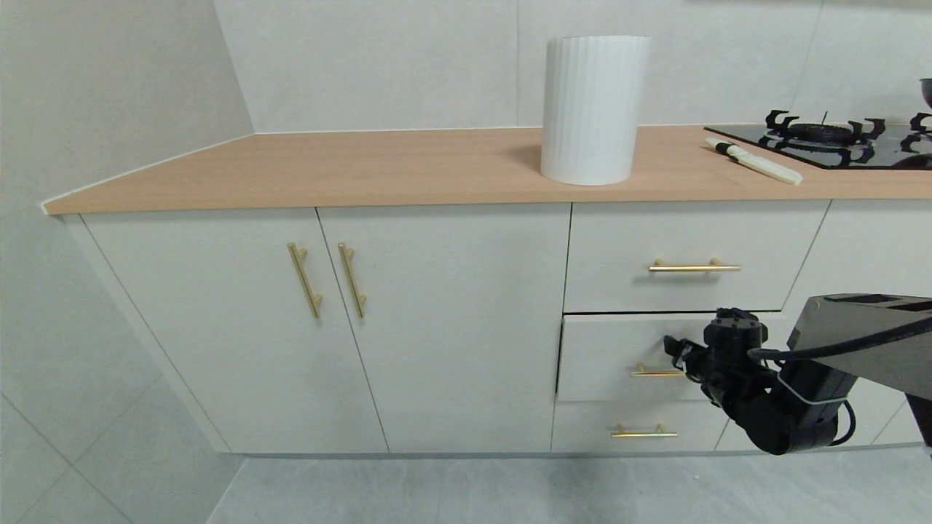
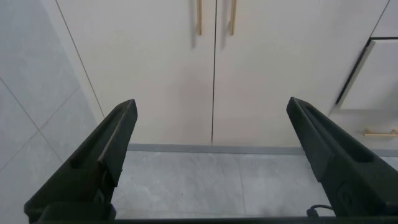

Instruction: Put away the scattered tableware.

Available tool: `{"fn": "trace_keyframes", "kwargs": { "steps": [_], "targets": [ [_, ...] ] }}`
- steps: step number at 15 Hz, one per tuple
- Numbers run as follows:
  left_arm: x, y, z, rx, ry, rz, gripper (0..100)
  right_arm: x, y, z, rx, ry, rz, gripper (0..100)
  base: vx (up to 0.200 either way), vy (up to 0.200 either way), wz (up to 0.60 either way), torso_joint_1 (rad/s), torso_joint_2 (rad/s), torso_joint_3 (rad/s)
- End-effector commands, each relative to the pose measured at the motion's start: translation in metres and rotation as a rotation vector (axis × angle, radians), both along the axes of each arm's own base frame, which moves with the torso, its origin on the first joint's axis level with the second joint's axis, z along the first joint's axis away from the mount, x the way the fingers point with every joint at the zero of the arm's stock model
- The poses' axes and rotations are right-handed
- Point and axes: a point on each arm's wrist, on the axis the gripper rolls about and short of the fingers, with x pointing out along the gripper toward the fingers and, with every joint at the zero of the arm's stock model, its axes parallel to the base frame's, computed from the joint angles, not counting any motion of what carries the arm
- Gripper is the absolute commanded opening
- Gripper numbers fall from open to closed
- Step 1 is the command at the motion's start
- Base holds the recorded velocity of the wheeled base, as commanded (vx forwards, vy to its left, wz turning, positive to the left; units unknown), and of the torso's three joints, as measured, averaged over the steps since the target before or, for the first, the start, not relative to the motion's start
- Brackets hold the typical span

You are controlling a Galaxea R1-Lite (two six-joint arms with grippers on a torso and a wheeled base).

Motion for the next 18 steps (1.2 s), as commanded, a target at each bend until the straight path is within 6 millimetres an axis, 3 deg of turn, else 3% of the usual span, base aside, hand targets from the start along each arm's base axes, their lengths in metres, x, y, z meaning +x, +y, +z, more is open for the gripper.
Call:
{"fn": "trace_keyframes", "kwargs": {
  "steps": [1, 15, 18],
  "targets": [
    [0.000, 0.000, 0.000, 0.000, 0.000, 0.001, 100, 0.006, -0.001, -0.001, -0.007, -0.013, -0.023, 100, 0.000, 0.000, 0.00, 0.000, 0.00, 0.000],
    [0.000, 0.000, 0.000, 0.000, 0.000, 0.001, 100, 0.009, -0.003, 0.004, -0.011, -0.037, -0.047, 100, 0.000, 0.000, 0.00, 0.000, 0.00, 0.000],
    [0.000, 0.000, 0.000, 0.000, 0.000, 0.001, 100, -0.025, -0.005, 0.019, -0.011, 0.024, 0.013, 100, 0.000, 0.000, 0.00, 0.000, 0.00, 0.000]
  ]
}}
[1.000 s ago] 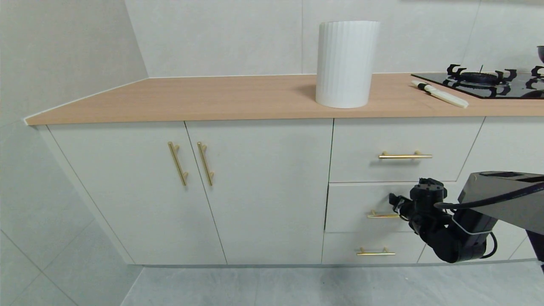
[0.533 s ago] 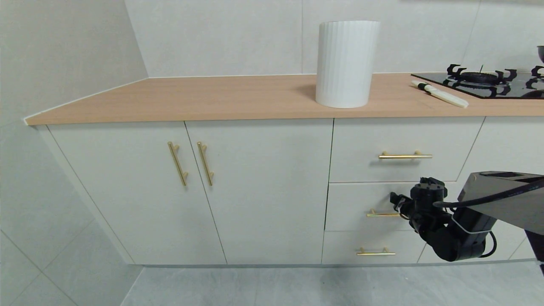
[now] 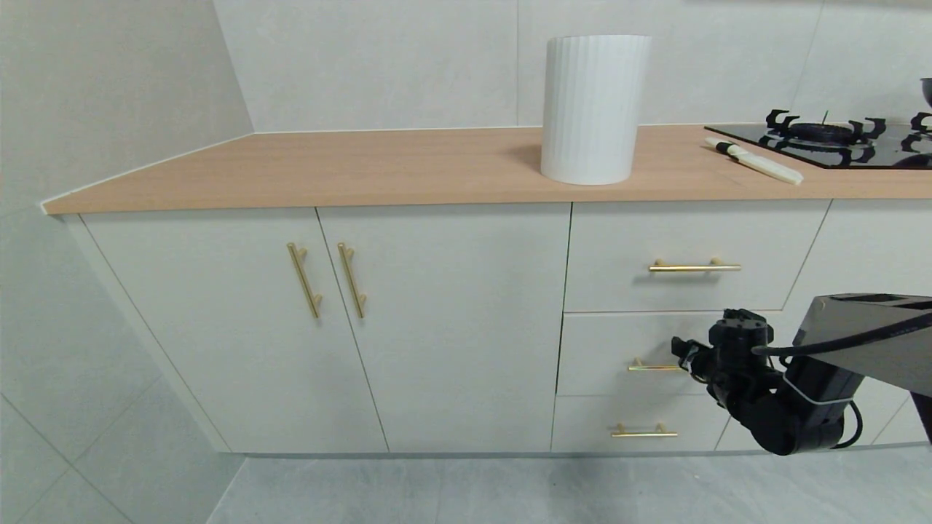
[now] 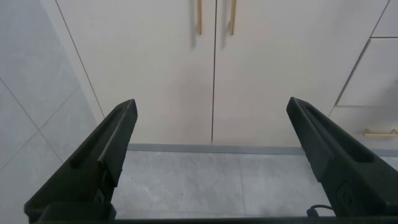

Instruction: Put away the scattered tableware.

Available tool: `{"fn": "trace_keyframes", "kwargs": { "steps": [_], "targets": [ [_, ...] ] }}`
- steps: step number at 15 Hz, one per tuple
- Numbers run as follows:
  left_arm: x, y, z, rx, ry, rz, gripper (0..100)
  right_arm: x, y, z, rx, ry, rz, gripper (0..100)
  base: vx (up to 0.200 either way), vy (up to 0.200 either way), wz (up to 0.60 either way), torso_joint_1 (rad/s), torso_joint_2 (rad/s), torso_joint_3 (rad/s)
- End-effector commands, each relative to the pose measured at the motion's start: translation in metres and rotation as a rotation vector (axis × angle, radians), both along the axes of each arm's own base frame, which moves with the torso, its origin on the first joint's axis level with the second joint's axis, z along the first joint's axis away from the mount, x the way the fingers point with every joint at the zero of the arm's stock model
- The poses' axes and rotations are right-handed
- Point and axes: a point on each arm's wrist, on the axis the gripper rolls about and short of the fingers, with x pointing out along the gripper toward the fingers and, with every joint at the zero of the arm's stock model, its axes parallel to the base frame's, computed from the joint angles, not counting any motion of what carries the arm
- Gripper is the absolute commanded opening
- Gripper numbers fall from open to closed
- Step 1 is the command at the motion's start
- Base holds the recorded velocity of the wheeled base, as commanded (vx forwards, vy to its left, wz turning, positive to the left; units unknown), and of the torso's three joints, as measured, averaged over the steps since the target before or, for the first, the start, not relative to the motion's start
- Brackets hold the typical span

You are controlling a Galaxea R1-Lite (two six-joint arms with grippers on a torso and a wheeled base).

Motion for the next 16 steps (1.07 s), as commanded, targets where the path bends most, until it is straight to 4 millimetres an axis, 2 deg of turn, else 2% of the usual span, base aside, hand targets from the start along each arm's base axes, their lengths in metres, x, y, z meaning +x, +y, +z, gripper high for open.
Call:
{"fn": "trace_keyframes", "kwargs": {
  "steps": [1, 4, 5, 7, 9, 13, 14, 15, 16],
  "targets": [
    [0.000, 0.000, 0.000, 0.000, 0.000, 0.001, 100, -0.038, 0.000, 0.038, 0.008, 0.006, 0.115, 100, 0.000, 0.000, 0.00, 0.000, 0.00, 0.000],
    [0.000, 0.000, 0.000, 0.000, 0.000, 0.001, 100, -0.090, 0.010, 0.103, -0.015, -0.040, 0.275, 100, 0.000, 0.000, 0.00, 0.000, 0.00, 0.000],
    [0.000, 0.000, 0.000, 0.000, 0.000, -0.001, 100, -0.097, 0.011, 0.112, -0.021, -0.047, 0.287, 100, 0.000, 0.000, 0.00, 0.000, 0.00, 0.000],
    [0.000, 0.000, 0.000, 0.000, 0.000, 0.001, 100, -0.142, 0.016, 0.170, -0.064, -0.137, 0.348, 100, 0.000, 0.000, 0.00, 0.000, 0.00, 0.000],
    [0.000, 0.000, 0.000, 0.000, 0.000, 0.001, 100, -0.187, 0.015, 0.204, -0.084, -0.167, 0.374, 100, 0.000, 0.000, 0.00, 0.000, 0.00, 0.000],
    [0.000, 0.000, 0.000, 0.000, 0.000, 0.001, 100, -0.282, -0.011, 0.243, -0.142, -0.281, 0.376, 100, 0.000, 0.000, 0.00, 0.000, 0.00, 0.000],
    [0.000, 0.000, 0.000, 0.000, 0.000, 0.001, 100, -0.307, -0.019, 0.248, -0.141, -0.331, 0.356, 100, 0.000, 0.000, 0.00, 0.000, 0.00, 0.000],
    [0.000, 0.000, 0.000, 0.000, 0.000, 0.001, 100, -0.319, -0.023, 0.249, -0.142, -0.352, 0.335, 100, 0.000, 0.000, 0.00, 0.000, 0.00, 0.000],
    [0.000, 0.000, 0.000, 0.000, 0.000, 0.001, 100, -0.345, -0.033, 0.249, -0.156, -0.380, 0.264, 100, 0.000, 0.000, 0.00, 0.000, 0.00, 0.000]
  ]
}}
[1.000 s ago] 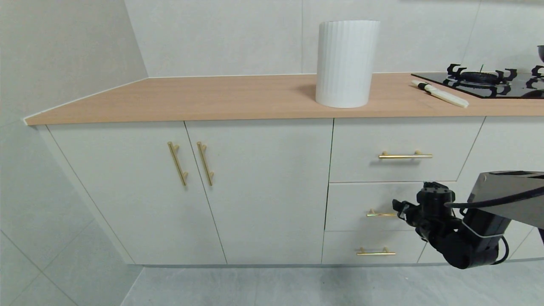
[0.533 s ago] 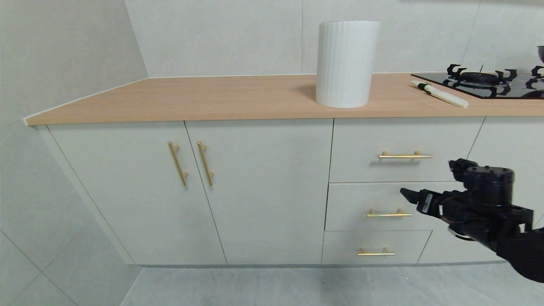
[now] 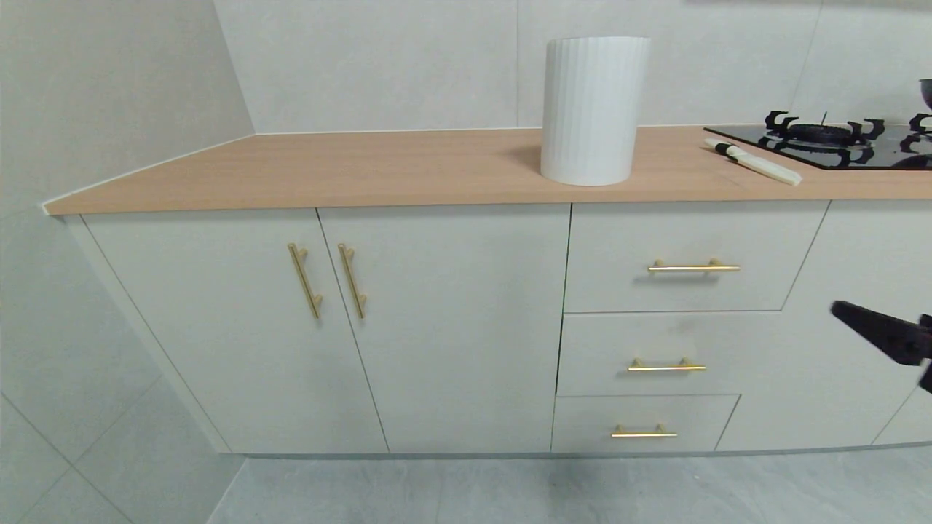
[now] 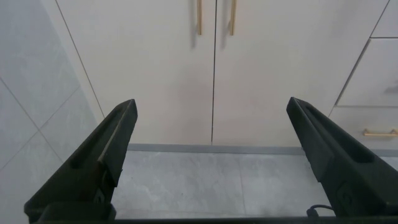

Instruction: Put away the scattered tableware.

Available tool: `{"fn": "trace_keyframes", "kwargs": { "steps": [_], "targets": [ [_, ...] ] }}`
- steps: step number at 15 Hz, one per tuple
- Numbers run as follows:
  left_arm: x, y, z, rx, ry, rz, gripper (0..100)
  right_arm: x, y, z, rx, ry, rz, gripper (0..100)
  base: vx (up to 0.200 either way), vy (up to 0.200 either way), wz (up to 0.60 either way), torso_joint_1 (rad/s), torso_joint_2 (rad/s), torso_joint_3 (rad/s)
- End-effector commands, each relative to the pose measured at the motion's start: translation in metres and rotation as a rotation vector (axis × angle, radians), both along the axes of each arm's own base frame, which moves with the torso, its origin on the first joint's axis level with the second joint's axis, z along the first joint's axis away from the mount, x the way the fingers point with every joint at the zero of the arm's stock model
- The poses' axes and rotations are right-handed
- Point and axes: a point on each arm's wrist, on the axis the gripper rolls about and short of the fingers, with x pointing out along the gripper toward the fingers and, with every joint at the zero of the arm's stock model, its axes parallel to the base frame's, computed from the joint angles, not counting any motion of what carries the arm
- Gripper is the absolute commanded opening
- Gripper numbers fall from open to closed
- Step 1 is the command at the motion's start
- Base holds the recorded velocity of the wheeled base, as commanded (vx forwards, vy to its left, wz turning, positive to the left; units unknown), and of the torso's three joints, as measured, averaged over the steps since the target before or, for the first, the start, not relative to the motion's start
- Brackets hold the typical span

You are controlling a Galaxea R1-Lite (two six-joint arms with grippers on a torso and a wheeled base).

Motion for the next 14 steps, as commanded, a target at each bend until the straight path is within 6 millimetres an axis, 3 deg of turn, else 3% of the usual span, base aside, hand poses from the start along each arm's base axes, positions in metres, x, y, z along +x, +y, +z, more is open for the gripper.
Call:
{"fn": "trace_keyframes", "kwargs": {
  "steps": [1, 4, 5, 8, 9, 10, 12, 14],
  "targets": [
    [0.000, 0.000, 0.000, 0.000, 0.000, 0.001, 100, -0.090, -0.028, 0.010, -0.002, -0.188, -0.116, 100, 0.000, 0.000, 0.00, 0.000, 0.00, 0.000],
    [0.000, 0.000, 0.000, 0.000, 0.000, 0.001, 100, -0.135, -0.037, 0.000, -0.114, -0.271, -0.268, 100, 0.000, 0.000, 0.00, 0.000, 0.00, 0.000],
    [0.000, 0.000, 0.000, 0.000, 0.000, 0.001, 100, -0.161, -0.037, -0.007, -0.140, -0.345, -0.288, 100, 0.000, 0.000, 0.00, 0.000, 0.00, 0.000],
    [0.000, 0.000, 0.000, 0.000, 0.000, 0.001, 100, -0.191, -0.037, -0.022, -0.145, -0.425, -0.282, 100, 0.000, 0.000, 0.00, 0.000, 0.00, 0.000],
    [0.000, 0.000, 0.000, 0.000, 0.000, 0.001, 100, -0.191, -0.037, -0.022, -0.145, -0.425, -0.282, 100, 0.000, 0.000, 0.00, 0.000, 0.00, 0.000],
    [0.000, 0.000, 0.000, 0.000, 0.000, 0.001, 100, -0.198, -0.033, -0.043, -0.156, -0.447, -0.269, 100, 0.000, 0.000, 0.00, 0.000, 0.00, 0.000],
    [0.000, 0.000, 0.000, 0.000, 0.000, 0.001, 100, -0.191, -0.031, -0.054, -0.161, -0.425, -0.175, 100, 0.000, 0.000, 0.00, 0.000, 0.00, 0.000],
    [0.000, 0.000, 0.000, 0.000, 0.000, 0.001, 100, -0.170, -0.030, -0.086, -0.175, -0.314, -0.136, 100, 0.000, 0.000, 0.00, 0.000, 0.00, 0.000]
  ]
}}
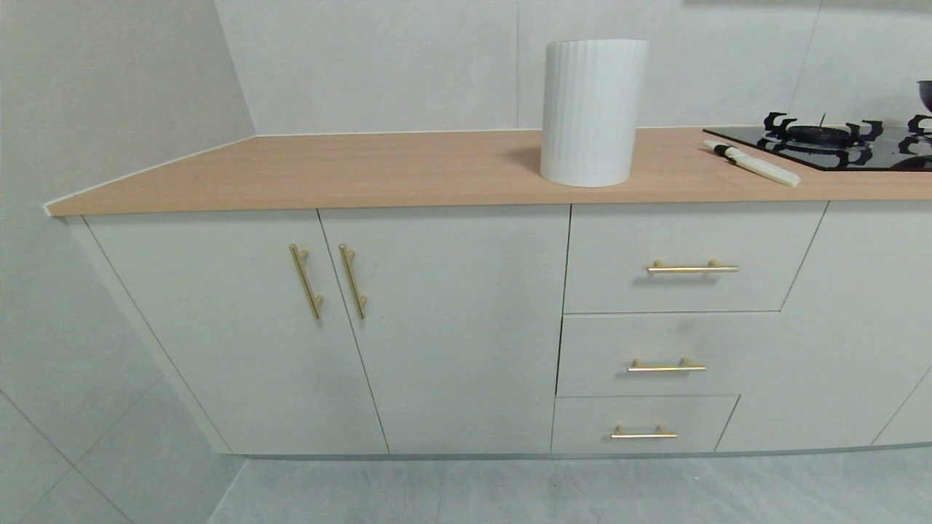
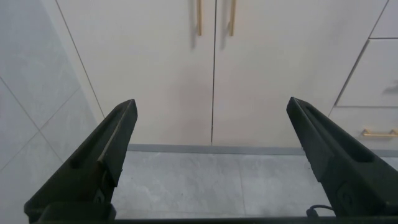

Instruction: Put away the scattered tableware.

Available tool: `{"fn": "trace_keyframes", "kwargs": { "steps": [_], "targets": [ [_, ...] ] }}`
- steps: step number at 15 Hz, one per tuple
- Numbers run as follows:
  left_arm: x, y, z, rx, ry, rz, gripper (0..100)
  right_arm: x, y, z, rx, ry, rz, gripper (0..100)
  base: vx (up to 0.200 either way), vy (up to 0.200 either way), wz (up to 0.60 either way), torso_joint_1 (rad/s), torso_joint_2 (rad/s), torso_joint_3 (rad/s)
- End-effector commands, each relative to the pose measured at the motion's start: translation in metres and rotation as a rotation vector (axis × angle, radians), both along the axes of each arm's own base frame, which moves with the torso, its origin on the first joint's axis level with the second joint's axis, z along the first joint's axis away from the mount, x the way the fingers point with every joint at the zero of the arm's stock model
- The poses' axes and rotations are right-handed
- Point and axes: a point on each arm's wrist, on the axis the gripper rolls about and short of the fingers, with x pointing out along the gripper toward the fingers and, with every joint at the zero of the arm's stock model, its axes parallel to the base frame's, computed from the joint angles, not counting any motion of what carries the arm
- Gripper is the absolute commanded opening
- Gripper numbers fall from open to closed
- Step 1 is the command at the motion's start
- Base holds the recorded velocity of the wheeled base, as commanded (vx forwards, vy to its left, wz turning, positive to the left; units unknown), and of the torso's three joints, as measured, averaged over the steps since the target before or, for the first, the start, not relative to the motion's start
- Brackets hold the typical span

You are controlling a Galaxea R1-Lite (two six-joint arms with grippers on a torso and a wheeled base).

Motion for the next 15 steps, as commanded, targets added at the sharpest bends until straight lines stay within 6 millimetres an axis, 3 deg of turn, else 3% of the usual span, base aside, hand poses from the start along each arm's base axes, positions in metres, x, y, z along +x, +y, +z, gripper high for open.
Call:
{"fn": "trace_keyframes", "kwargs": {
  "steps": [1, 3, 4, 8, 15],
  "targets": [
    [0.000, 0.000, 0.000, 0.000, -0.001, 0.001, 100, 0.014, 0.001, -0.032, -0.008, 0.072, 0.018, 100, 0.000, 0.000, 0.00, 0.000, 0.00, 0.000],
    [0.000, 0.000, 0.000, 0.000, -0.001, 0.001, 100, 0.031, 0.002, -0.065, -0.015, 0.123, 0.058, 100, 0.000, 0.000, 0.00, 0.000, 0.00, 0.000],
    [0.000, 0.000, 0.000, 0.000, -0.001, 0.001, 100, 0.033, 0.002, -0.071, -0.015, 0.126, 0.060, 100, 0.000, 0.000, 0.00, 0.000, 0.00, 0.000],
    [0.000, 0.000, 0.000, 0.000, -0.001, 0.001, 100, 0.034, 0.002, -0.083, -0.010, 0.241, 0.061, 100, 0.000, 0.000, 0.00, 0.000, 0.00, 0.000],
    [0.000, 0.000, 0.000, 0.001, -0.001, -0.001, 100, 0.034, 0.002, -0.082, -0.010, 0.230, 0.069, 100, 0.000, 0.000, 0.00, 0.000, 0.00, 0.000]
  ]
}}
